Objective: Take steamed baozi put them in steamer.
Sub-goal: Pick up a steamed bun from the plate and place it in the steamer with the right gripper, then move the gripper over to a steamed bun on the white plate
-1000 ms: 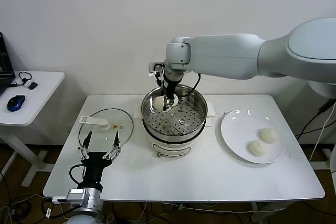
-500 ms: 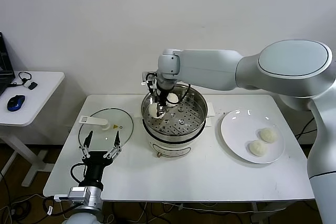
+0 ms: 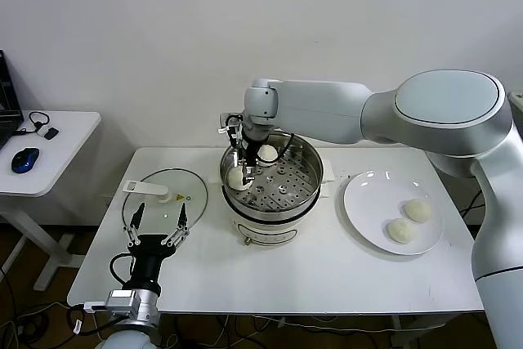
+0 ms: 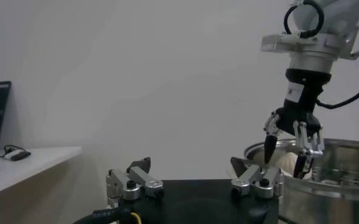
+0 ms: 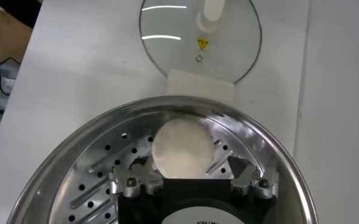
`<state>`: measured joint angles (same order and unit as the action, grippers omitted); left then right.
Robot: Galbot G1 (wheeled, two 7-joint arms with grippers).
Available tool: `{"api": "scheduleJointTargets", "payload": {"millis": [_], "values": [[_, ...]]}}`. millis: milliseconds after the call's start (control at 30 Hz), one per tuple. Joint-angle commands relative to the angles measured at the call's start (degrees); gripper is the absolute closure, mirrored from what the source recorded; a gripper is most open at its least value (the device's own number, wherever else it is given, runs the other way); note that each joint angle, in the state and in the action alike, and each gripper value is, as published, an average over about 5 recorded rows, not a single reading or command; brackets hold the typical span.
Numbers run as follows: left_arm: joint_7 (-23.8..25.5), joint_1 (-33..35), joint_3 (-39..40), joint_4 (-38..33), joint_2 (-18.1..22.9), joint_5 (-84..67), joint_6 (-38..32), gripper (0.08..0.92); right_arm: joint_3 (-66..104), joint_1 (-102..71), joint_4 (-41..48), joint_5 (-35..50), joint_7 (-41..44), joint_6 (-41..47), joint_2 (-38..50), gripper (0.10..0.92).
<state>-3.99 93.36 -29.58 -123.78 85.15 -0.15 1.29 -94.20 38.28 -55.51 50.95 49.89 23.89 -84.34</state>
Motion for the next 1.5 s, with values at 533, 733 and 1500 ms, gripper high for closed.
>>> {"api": "scheduleJointTargets", "payload": {"millis": [533,733,1500], "values": [[-0.13,1.8,0.73,-1.92,0.64,1.65,-0.08,0.177,-12.91,22.45,-25.9,0.79,2.97,-4.41,23.35,0.203],[-0.29,2.9,0.75,-1.92,0.82,2.59,-0.39,0.177,-16.45,24.8,-29.78,-3.48,4.97,-7.22,32.33,0.203],[-1.72,6.07,2.01,-0.49,4.02,7.68,-2.29,0.177,-6.29,3.75,-19.97,-23.83,9.45,-17.89,53.74,0.203]]}}
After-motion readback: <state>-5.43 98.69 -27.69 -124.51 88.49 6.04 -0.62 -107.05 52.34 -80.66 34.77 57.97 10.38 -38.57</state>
